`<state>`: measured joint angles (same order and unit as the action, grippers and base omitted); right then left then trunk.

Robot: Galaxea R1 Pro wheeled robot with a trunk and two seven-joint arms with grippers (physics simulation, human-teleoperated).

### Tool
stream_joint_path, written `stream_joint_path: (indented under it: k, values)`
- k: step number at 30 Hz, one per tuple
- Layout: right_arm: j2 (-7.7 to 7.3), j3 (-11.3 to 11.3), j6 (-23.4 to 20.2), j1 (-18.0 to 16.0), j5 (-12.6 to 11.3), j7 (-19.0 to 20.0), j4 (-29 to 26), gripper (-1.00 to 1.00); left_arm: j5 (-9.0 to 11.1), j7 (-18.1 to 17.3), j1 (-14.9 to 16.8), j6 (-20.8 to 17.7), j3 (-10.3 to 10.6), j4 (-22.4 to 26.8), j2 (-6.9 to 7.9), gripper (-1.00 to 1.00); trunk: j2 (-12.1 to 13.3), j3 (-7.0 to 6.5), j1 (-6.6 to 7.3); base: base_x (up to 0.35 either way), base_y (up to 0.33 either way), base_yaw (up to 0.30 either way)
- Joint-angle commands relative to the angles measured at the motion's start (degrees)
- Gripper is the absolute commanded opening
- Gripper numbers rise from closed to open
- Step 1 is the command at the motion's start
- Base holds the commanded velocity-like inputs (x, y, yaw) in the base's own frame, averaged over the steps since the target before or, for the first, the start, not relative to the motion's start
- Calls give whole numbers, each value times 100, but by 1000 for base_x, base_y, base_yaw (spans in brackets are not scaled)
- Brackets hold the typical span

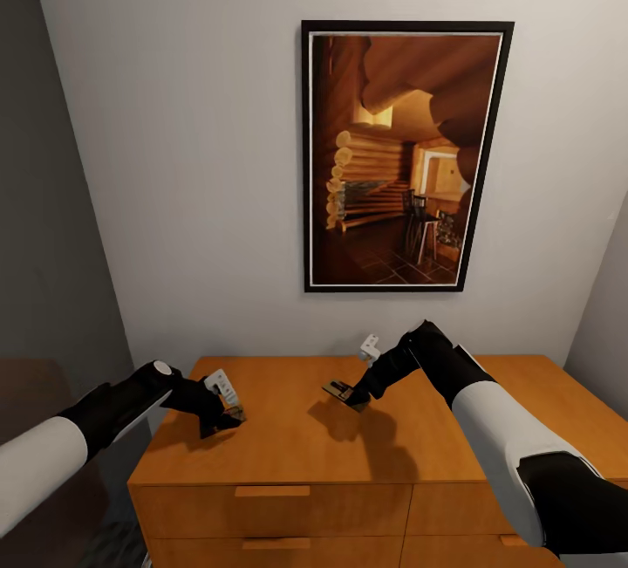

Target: Take the four mousetraps from the cabinet in the bathroom and place them on the bathroom floor. Make sure all four end up on the same floor surface, and ensure that at least two of them are either under or directly next to the same bathroom sink.

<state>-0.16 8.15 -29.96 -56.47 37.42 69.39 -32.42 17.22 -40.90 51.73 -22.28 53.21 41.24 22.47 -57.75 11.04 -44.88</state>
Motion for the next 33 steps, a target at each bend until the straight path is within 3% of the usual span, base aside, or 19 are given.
stream_joint_path:
  k: [1, 11, 24, 33]
  values:
    - [-2, 11, -80, -4, 2, 28, -10, -100, 5, 14, 11, -49, 18, -21, -6, 100, -7, 9, -1, 0, 0, 0]
    - [-2, 11, -80, -4, 2, 27, -10, -100, -172, 20, 12, -48, -18, -115, -98, 100, -7, 9, -1, 0, 0, 0]
    - [0, 11, -80, -4, 2, 26, -10, -100, -184, 12, 13, -56, -21, -126, -133, 100, -7, 9, -1, 0, 0, 0]
    - [-1, 11, -80, -4, 2, 25, -10, -100, -174, 12, 13, -53, -21, -465, -262, 100, -7, 9, -1, 0, 0, 0]
